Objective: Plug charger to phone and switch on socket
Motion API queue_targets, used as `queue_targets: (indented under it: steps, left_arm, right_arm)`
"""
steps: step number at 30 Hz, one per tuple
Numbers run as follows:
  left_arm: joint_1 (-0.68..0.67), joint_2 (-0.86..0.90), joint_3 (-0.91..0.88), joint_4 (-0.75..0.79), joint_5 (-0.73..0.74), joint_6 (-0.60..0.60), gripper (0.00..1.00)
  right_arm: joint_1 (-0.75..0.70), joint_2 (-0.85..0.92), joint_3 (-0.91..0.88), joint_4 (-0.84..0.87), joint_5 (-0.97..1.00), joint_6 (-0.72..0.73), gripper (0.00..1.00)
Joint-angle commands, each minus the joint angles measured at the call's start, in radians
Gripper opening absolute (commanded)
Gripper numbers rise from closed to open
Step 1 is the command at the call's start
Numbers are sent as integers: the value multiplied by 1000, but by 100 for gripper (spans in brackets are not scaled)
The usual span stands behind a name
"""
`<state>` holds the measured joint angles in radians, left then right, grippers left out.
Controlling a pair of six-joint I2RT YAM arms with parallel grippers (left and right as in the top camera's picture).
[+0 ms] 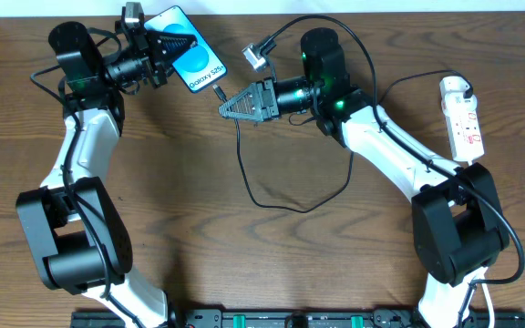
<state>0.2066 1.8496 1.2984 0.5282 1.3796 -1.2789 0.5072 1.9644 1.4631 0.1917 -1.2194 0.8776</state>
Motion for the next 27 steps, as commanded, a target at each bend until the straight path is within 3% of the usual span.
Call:
queue_targets:
  steps: [1, 27]
  left_arm:
    - [-3, -13, 14, 11, 20, 18, 7]
    - [-18, -13, 15, 11, 20, 26, 7]
  right_arm:
    - [5, -10, 3, -2, -3, -2, 1]
    - [5, -10, 3, -2, -1, -2, 1]
